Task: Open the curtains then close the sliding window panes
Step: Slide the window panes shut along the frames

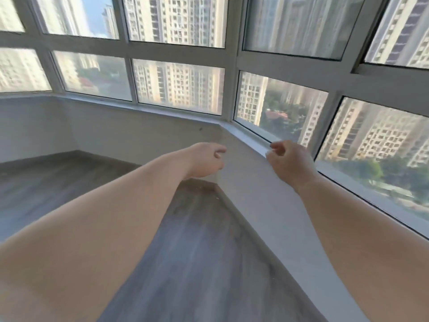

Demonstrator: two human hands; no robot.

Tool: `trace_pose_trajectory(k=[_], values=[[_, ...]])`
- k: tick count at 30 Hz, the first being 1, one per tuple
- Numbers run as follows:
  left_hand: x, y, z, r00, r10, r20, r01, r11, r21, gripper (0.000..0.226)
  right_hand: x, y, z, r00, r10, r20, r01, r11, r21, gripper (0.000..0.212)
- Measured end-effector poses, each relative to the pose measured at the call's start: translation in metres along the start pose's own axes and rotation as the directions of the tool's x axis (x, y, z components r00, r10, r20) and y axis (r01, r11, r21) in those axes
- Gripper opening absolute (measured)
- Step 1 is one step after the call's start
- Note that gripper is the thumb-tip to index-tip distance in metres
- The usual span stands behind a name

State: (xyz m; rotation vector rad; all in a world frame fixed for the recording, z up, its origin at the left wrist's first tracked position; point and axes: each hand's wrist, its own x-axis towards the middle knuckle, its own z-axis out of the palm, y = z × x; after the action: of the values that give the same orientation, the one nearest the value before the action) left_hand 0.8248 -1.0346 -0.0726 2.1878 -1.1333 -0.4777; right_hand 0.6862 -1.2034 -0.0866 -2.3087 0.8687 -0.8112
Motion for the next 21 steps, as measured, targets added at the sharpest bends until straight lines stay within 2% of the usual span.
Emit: trace_pose_trajectory(k=[9, 13, 16, 21], values=[[0.082, -0.072, -0.072, 0.971, -0.199, -0.131, 0.209, 0.976, 0.063, 0.049, 0.14, -0.03, 0.12, 0.95, -0.175, 0.257, 0.139, 0.979, 0.152, 0.024], [0.096, -0.112, -0.114, 0.912, -0.324, -0.252, 0.322, 0.945, -0.052, 0.047, 0.194, -0.072, 0.174, 0.899, -0.298, 0.32, 0.227, 0.943, 0.242, 0.02], [0.096, -0.148, -0.141, 0.865, -0.406, -0.295, 0.404, 0.912, -0.074, 0.045, 0.214, -0.108, 0.225, 0.838, -0.368, 0.403, 0.262, 0.919, 0.294, 0.02], [0.094, -0.217, -0.198, 0.787, -0.481, -0.387, 0.467, 0.874, -0.135, 0.046, 0.237, -0.178, 0.311, 0.734, -0.477, 0.483, 0.332, 0.873, 0.357, 0.022]])
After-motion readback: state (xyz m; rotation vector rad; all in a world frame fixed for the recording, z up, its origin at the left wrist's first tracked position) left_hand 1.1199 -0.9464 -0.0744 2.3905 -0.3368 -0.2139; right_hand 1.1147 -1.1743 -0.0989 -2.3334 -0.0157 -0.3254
